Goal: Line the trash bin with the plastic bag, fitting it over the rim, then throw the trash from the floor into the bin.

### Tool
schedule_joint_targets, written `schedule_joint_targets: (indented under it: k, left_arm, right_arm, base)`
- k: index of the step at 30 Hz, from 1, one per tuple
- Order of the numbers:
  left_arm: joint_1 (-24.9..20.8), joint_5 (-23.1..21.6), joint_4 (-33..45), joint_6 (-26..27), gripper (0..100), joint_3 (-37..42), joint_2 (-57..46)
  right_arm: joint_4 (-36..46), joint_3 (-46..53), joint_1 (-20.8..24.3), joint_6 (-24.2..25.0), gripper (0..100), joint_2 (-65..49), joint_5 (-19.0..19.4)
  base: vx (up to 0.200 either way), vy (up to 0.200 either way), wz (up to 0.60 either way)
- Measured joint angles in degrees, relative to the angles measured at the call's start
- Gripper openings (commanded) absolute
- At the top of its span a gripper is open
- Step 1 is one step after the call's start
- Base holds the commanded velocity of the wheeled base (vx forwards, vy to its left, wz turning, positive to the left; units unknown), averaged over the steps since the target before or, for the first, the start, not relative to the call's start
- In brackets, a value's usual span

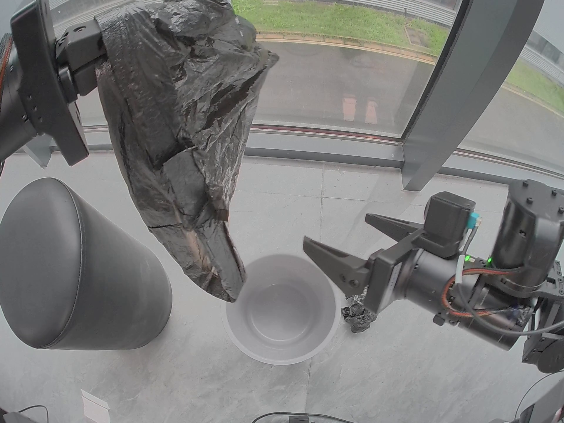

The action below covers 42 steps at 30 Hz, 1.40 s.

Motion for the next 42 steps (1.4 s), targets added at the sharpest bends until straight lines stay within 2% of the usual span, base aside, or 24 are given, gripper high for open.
schedule_joint_targets:
  k: [10,19,24,29,31,35,42]
  left_arm:
    - [-0.52,-0.15,-0.21,-0.6,0,-0.13,0.6]
    - [-0.22,0.51,0.17,-0.79,0,-3.64,2.89]
    - [0.13,0.51,0.41,-0.82,0,-3.95,3.44]
    - [0.13,0.49,0.59,-0.79,0,-3.8,3.33]
    - [0.13,0.49,0.61,-0.82,0,-3.73,3.17]
    - [0.13,0.49,0.68,-0.88,0,-3.47,2.65]
    - [0.17,0.44,1.76,-1.4,0,-3.23,1.54]
  right_arm:
    - [0.27,-5.46,7.27,-0.17,100,9.26,-0.55]
    - [-0.11,-7.47,10.87,-0.28,100,15.35,-3.34]
    - [-0.15,-7.86,11.35,-0.37,100,17.36,-3.95]
    - [-0.74,-9.81,10.63,-1.04,100,19.79,-8.92]
    - [-1.58,-11.56,10.24,-1.6,100,21.27,-12.06]
    - [-4.46,-16.54,9.53,-4.08,100,25.17,-16.57]
    - [-7.53,-22.3,8.59,-6.79,100,31.15,-19.3]
  base:
    - [0.0,0.0,0.0]
    - [0.0,0.0,0.0]
    - [0.0,0.0,0.0]
    - [0.0,0.0,0.0]
    - [0.0,0.0,0.0]
    - [0.0,0.0,0.0]
    - [0.0,0.0,0.0]
